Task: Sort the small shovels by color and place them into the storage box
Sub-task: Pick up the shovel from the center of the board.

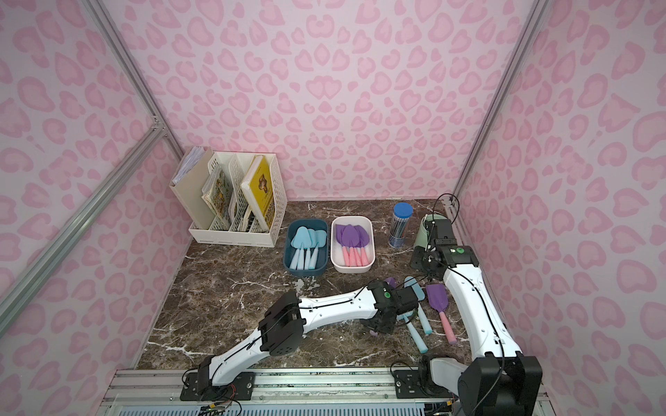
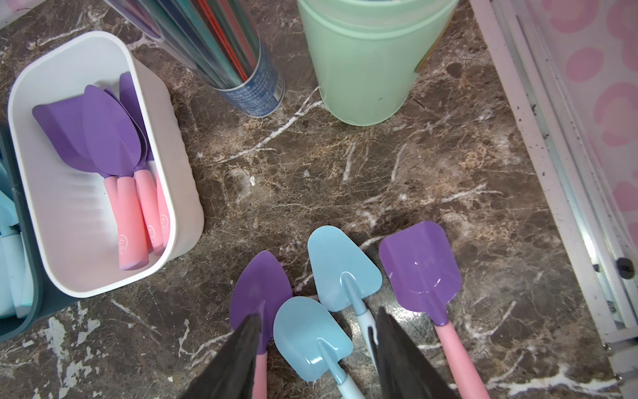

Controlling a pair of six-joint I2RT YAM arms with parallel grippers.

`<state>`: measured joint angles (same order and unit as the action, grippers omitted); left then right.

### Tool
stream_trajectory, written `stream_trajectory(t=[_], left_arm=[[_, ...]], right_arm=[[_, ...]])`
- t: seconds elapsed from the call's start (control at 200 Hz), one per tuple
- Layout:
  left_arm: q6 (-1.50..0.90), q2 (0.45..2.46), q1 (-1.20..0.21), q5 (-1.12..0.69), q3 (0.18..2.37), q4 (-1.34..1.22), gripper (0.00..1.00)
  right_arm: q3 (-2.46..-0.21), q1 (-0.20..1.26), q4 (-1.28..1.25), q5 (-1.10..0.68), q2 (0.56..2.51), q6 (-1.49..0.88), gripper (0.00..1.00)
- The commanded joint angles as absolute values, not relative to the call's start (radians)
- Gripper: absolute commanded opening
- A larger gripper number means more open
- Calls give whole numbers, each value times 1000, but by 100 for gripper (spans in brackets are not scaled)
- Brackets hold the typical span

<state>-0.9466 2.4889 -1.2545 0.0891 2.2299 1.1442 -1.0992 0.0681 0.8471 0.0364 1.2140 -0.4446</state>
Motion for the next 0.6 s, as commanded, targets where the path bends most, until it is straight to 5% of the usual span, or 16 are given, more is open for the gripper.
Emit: stream_trajectory(t=[0.0, 0.6], left_arm=[[-949, 2466, -1249, 130, 2219, 1177, 28], [-900, 2178, -1235, 188, 2007, 1198, 25]], right_arm=[[-1112, 68, 856, 41, 1215, -442, 58], [-1153, 67, 871, 16, 1212, -443, 58]])
